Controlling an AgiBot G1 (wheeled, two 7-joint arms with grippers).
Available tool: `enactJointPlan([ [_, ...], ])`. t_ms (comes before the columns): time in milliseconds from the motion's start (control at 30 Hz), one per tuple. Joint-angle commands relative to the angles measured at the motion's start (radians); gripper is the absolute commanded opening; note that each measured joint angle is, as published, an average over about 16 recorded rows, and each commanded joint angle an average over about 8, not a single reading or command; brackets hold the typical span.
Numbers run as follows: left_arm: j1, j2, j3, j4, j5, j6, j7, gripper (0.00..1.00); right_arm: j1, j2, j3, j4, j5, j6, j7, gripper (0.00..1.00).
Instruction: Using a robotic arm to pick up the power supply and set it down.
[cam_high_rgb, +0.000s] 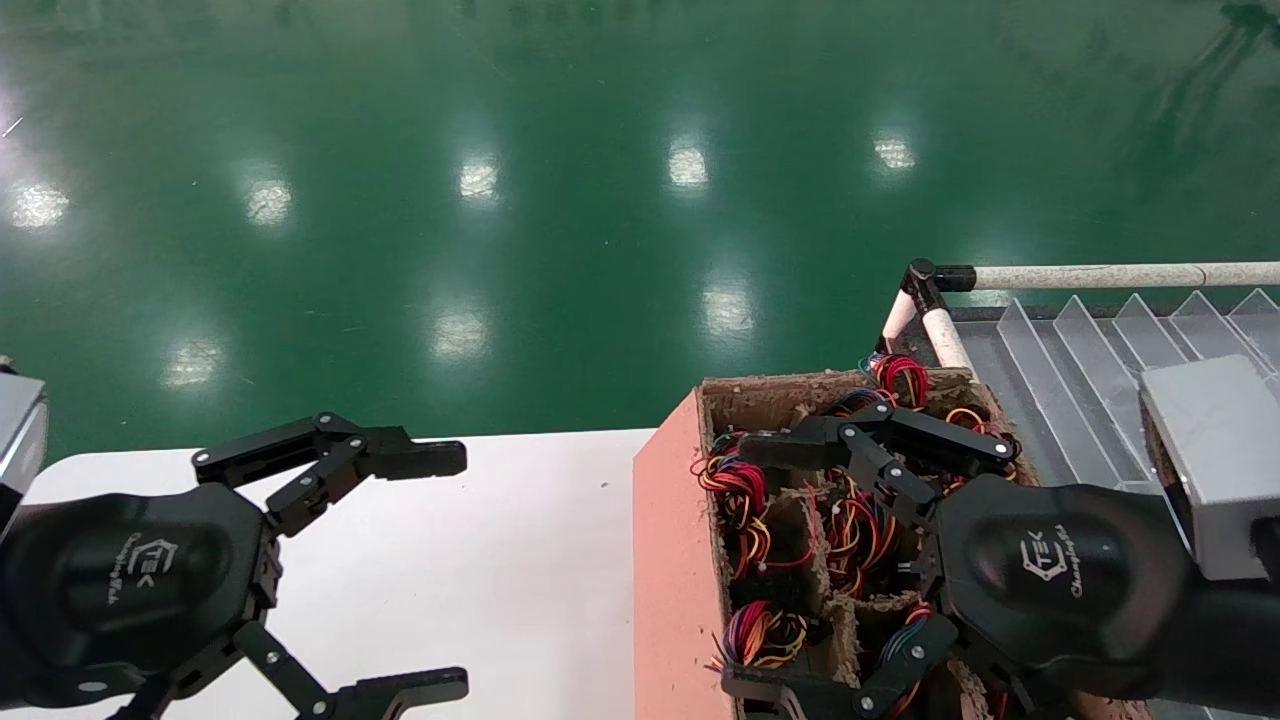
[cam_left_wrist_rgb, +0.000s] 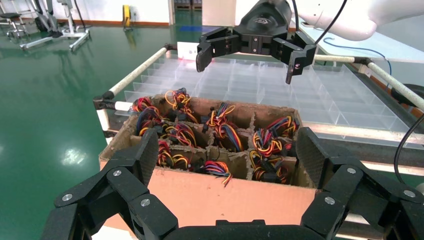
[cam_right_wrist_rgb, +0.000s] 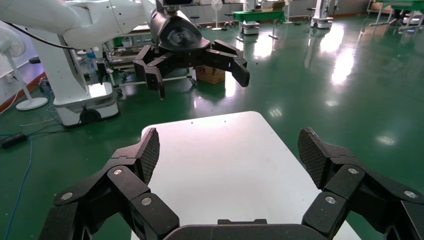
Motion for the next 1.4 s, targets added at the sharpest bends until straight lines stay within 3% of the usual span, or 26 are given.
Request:
enactJointPlan([
  [33, 0.000, 0.000, 0.000, 0.000, 0.000, 0.000, 0.000, 1.00, 0.000, 0.000, 0.000, 0.000, 0.000, 0.000, 0.000, 1.00],
  [733, 0.000, 0.000, 0.000, 0.000, 0.000, 0.000, 0.000, 1.00, 0.000, 0.000, 0.000, 0.000, 0.000, 0.000, 0.000, 1.00],
  [1000, 0.000, 0.000, 0.000, 0.000, 0.000, 0.000, 0.000, 0.03, 0.000, 0.000, 0.000, 0.000, 0.000, 0.000, 0.000, 1.00],
  [1400, 0.000, 0.000, 0.000, 0.000, 0.000, 0.000, 0.000, 0.00, -0.003, 0.006, -0.002, 0.004, -0.008, 0.005, 0.003, 1.00],
])
